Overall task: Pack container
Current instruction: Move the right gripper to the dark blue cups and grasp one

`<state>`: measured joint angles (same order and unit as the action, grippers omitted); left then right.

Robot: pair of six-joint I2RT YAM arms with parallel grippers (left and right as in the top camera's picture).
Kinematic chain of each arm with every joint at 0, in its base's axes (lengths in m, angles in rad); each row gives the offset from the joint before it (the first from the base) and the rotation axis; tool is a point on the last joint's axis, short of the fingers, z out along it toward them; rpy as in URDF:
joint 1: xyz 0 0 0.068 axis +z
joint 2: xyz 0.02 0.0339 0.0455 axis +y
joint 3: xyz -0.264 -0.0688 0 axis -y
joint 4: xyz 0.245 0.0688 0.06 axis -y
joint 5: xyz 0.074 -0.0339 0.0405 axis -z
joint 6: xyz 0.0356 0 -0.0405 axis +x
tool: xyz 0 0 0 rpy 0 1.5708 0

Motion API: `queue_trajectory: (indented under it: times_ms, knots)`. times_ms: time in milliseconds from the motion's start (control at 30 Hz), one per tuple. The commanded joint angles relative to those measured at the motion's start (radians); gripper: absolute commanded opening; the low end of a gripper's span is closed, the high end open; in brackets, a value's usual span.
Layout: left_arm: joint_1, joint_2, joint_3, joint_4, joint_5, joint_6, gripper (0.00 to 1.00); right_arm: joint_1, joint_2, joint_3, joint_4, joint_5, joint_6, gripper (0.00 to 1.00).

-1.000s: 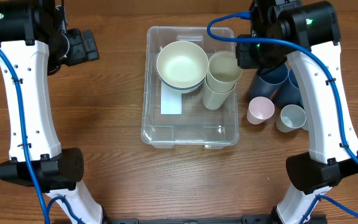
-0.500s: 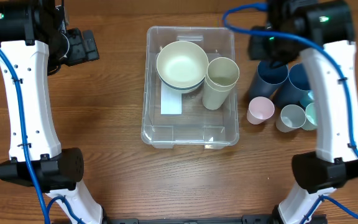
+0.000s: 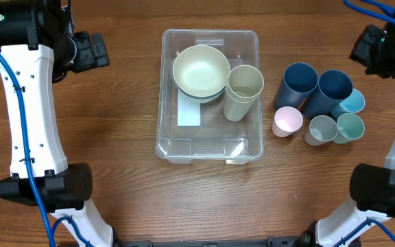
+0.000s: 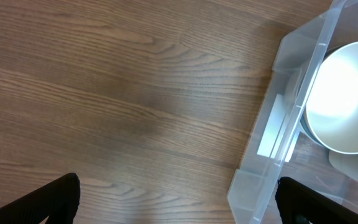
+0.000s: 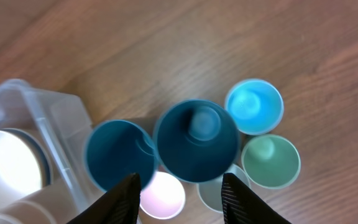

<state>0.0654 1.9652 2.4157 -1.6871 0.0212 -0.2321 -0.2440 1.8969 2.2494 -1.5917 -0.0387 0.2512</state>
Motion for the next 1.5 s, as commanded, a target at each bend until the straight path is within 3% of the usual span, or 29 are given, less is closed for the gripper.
queue_trajectory:
  times_ms: [0, 167, 400, 733, 1467]
  knots:
    - [-0.002, -0.004, 0.008, -0.002, -0.006, 0.019, 1.0, -0.035, -0.026, -0.092, 0.037, -0.027, 0.004, 0.42]
    - [-0.002, -0.004, 0.008, -0.002, -0.006, 0.019, 1.0, -0.076, -0.022, -0.194, 0.12, -0.035, 0.004, 0.36]
    - [-0.002, -0.004, 0.008, -0.002, -0.006, 0.019, 1.0, -0.089, -0.022, -0.293, 0.185, -0.132, -0.028, 0.36]
    - [-0.002, -0.004, 0.008, -0.002, -0.006, 0.019, 1.0, -0.089, -0.021, -0.404, 0.266, -0.128, -0.023, 0.36]
    - [-0.002, -0.004, 0.008, -0.002, -0.006, 0.019, 1.0, -0.089, -0.021, -0.422, 0.308, -0.198, -0.05, 0.36]
